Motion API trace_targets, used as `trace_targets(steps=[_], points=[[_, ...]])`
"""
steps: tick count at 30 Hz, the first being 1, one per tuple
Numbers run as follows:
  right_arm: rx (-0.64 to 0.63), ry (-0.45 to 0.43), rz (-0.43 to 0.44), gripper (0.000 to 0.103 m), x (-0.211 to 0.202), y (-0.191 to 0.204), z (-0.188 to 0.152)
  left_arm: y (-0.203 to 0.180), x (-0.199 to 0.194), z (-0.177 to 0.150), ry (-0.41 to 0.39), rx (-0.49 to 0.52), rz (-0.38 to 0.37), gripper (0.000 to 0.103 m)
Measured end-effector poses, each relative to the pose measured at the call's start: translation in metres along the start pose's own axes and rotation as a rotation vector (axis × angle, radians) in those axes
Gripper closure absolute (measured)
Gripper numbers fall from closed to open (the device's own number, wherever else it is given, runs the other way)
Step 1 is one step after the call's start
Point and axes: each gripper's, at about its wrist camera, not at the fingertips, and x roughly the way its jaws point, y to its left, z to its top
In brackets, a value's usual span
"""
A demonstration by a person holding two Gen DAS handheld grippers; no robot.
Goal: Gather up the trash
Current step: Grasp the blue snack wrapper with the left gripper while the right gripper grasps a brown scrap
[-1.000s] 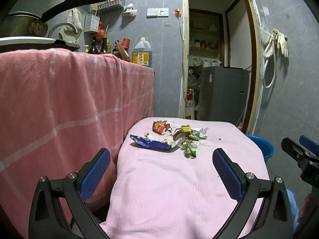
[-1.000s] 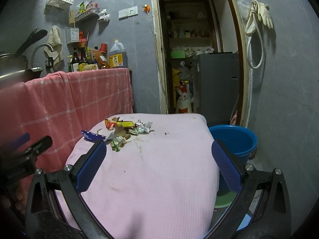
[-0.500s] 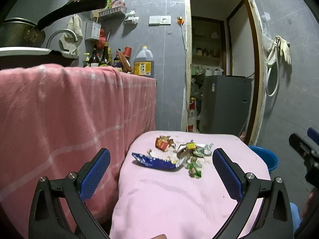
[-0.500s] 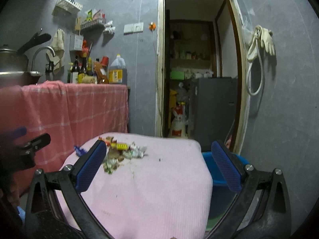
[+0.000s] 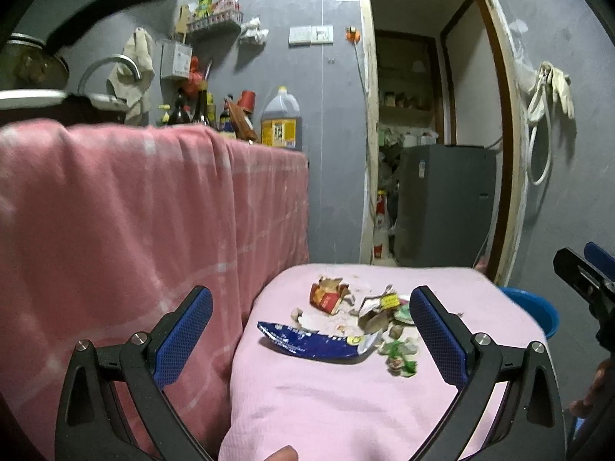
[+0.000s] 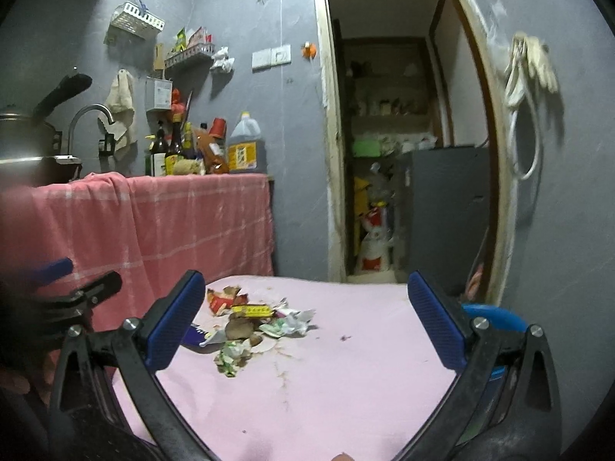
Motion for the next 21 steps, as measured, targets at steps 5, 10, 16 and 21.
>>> trace_targets(steps=[5,10,16,21], points=[[0.012,0.124,0.041,0.000,0.041,-0.006,-0.009,0.009,0.035,-0.012,0.104,-0.001,0.017,0.003],[-0.002,0.236,0.057,0.000,0.079,-0.005,-0.020,0.017,0.067,-0.022,0.211,-0.029,0.047,0.007],[0.013,0.301,0.080,0.005,0.101,-0.003,-0.030,0.023,0.097,-0.029,0.308,-0.050,0.044,0.028],[0.015,0.379,0.119,0.035,0.124,-0.001,-0.040,0.024,0.111,-0.034,0.367,-0.061,0.022,0.040]])
